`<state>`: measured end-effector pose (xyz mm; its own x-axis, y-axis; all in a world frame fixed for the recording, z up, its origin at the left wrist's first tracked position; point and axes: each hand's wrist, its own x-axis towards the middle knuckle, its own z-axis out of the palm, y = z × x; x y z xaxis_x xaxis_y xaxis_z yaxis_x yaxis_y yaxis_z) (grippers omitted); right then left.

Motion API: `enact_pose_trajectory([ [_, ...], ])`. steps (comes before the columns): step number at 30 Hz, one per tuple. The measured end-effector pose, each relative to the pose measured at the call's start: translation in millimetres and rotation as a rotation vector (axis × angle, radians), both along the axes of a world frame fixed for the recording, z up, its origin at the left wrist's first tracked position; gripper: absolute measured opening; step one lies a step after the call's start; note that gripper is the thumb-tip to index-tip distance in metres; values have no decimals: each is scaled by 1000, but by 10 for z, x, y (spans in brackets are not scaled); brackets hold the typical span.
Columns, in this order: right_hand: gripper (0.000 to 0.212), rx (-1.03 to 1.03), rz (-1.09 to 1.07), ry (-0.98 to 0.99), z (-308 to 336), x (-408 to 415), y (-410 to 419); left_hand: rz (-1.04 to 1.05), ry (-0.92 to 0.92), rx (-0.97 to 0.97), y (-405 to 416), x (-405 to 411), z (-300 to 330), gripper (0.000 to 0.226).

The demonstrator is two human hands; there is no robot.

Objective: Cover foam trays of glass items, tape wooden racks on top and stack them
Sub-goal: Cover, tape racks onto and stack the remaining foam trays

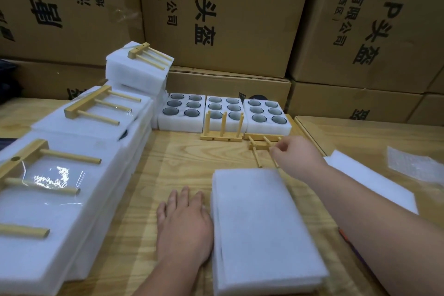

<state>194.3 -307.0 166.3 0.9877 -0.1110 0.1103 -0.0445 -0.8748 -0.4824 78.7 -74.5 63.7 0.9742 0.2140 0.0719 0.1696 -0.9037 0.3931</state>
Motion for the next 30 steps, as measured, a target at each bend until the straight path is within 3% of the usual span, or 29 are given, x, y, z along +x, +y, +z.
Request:
enact_pose_trajectory([
  [10, 31, -189, -105, 230, -500, 527, -171, 4, -15, -27, 1, 42, -6, 53],
  [13, 23, -218, -133, 254, -530, 546, -119, 4, -17, -12, 5, 44, 0, 52],
  [21, 13, -361, -192, 161, -280, 428, -90, 6, -19, -13, 6, 23, -7, 51],
  [30, 28, -496, -150, -85, 443, 180, -263, 16, -8, -6, -6, 16, 14, 52],
])
